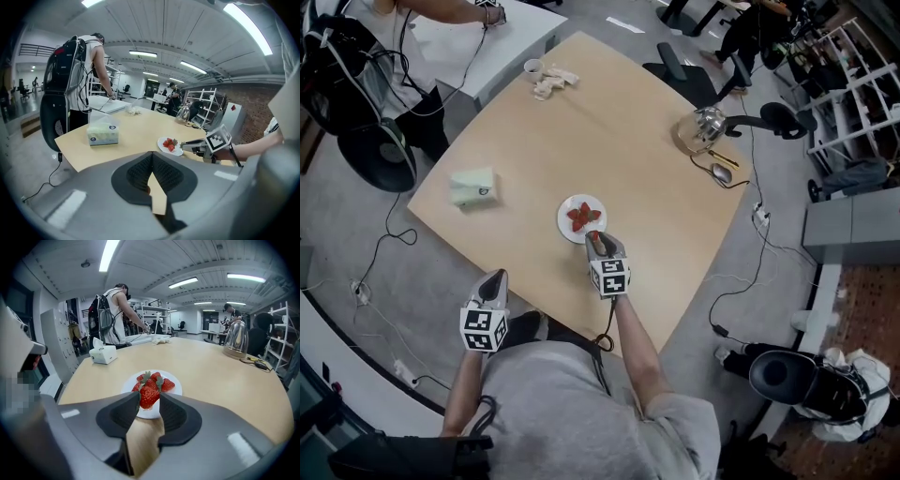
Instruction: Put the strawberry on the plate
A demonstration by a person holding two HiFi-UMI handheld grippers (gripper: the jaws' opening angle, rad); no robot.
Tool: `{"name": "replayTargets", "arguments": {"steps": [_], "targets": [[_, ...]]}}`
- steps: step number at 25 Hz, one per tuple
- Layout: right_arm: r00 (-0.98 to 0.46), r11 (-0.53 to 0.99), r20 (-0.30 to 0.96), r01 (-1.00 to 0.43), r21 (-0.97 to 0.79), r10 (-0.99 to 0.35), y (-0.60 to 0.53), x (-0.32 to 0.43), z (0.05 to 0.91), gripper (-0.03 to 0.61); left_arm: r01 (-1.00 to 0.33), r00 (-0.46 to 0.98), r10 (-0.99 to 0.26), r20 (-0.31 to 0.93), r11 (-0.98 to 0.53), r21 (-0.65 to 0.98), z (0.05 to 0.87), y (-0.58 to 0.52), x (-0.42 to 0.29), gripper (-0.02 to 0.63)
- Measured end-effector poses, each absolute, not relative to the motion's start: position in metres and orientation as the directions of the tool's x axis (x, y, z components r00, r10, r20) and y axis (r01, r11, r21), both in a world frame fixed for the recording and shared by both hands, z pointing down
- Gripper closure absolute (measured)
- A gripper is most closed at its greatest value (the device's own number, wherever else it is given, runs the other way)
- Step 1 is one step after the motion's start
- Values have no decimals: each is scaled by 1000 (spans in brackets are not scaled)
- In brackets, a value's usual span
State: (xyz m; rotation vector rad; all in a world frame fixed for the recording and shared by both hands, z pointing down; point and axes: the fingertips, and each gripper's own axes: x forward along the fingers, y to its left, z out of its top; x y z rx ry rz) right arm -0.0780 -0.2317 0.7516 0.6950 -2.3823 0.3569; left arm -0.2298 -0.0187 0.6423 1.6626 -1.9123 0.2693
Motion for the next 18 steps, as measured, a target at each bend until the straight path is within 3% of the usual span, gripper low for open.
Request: {"name": "replayTargets", "arguments": {"steps": [18], "targets": [[-652, 850, 660, -526, -37, -374, -251, -94, 782, 437, -945, -88, -804, 587, 254, 206, 652, -20, -237, 595]]}}
